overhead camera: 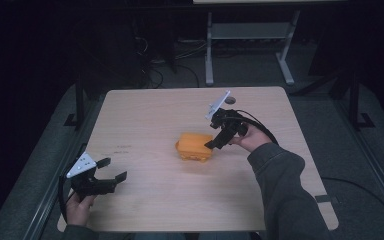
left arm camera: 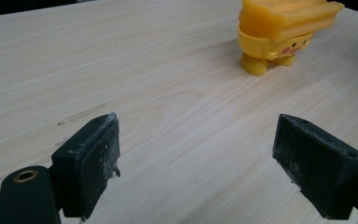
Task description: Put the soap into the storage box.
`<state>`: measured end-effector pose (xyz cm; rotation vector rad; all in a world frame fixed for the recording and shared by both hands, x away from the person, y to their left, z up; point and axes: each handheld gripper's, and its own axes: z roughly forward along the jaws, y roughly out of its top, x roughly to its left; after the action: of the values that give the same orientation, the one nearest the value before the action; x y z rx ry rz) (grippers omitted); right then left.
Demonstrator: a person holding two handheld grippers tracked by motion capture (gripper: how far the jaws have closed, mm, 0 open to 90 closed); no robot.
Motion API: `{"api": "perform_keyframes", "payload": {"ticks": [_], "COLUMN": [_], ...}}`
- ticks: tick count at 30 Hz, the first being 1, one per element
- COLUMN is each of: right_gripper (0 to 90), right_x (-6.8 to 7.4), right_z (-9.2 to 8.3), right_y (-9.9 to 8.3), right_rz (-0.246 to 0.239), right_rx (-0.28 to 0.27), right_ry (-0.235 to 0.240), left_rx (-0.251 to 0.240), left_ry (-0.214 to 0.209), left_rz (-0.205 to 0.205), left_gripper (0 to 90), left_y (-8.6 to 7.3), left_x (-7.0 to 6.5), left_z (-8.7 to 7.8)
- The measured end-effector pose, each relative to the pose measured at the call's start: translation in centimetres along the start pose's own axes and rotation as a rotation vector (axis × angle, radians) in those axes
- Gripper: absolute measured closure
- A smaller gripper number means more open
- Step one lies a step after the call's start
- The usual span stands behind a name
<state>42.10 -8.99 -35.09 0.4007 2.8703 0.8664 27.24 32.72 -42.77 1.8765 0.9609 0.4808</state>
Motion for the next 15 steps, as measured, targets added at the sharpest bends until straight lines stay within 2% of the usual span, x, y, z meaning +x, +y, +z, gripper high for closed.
{"api": "perform_keyframes", "payload": {"ticks": [5,15], "right_gripper": [18.6,18.8], "right_x": [0.1,0.2], "right_z": [-0.4,-1.1], "right_y": [-0.4,-1.8], "right_rz": [0.012,0.038], "right_rx": [0.015,0.006], "right_ry": [-0.004,-0.015], "left_rx": [0.000,0.004], "left_ry": [0.001,0.002], "left_rz": [0.000,0.000], "left_gripper": [14.1,14.1], "left_y": [0.0,0.0], "left_x": [0.0,-0.1], "left_z": [0.0,0.0]}}
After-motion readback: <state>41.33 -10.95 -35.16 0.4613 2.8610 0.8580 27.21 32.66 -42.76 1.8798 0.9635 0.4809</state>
